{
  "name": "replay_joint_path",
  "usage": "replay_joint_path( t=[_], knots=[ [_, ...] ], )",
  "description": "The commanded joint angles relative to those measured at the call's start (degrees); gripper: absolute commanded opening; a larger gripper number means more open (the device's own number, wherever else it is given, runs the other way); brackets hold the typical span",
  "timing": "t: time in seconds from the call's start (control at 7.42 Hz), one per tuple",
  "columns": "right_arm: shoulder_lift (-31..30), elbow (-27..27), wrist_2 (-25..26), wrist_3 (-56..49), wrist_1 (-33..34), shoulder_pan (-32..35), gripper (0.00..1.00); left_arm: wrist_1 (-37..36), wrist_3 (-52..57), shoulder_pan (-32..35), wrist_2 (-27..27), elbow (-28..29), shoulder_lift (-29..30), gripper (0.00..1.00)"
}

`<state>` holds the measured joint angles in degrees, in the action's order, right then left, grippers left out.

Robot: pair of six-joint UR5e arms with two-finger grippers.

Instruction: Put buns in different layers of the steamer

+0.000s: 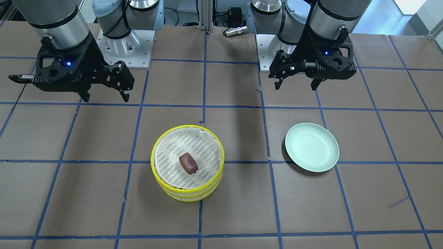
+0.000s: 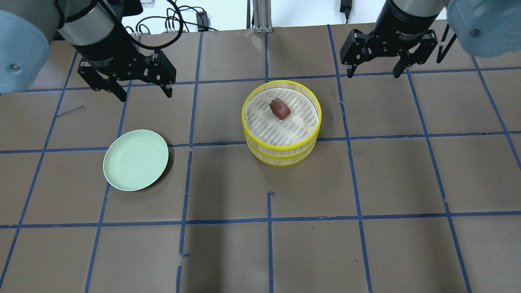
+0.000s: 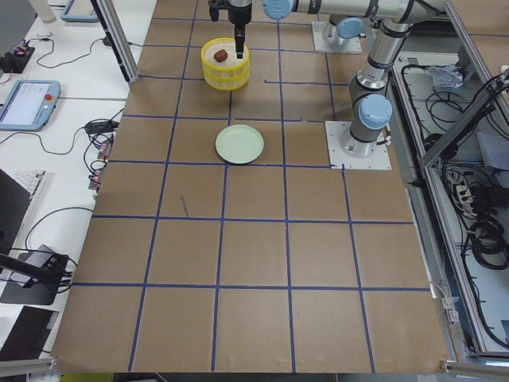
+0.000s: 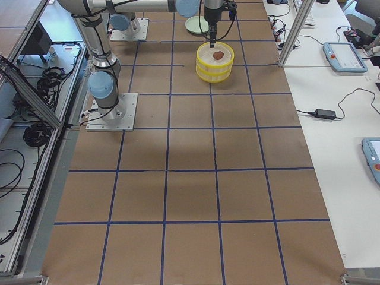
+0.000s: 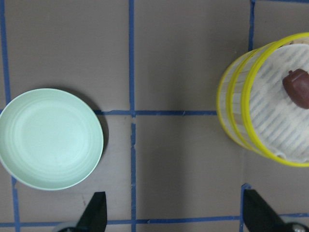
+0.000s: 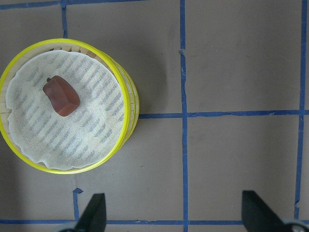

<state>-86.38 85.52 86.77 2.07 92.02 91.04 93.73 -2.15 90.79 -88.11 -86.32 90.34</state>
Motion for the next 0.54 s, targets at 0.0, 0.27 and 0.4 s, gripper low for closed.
replay_joint_path(
  t=[0.0,0.27,0.4],
  knots=[
    [0.16,-0.1,0.07,0.04,-0.26,0.27,1.0,6.27,0.04,-0.17,0.3,2.38,1.23,1.0],
    [-0.02,-0.1,0.16,-0.04,-0.35,0.27,1.0,6.74,0.31,-0.17,0.13,2.21,2.46,1.0],
    [0.07,-0.09,0.16,-0.04,-0.35,0.27,1.0,6.12,0.31,-0.17,-0.13,2.3,2.99,1.0]
  ],
)
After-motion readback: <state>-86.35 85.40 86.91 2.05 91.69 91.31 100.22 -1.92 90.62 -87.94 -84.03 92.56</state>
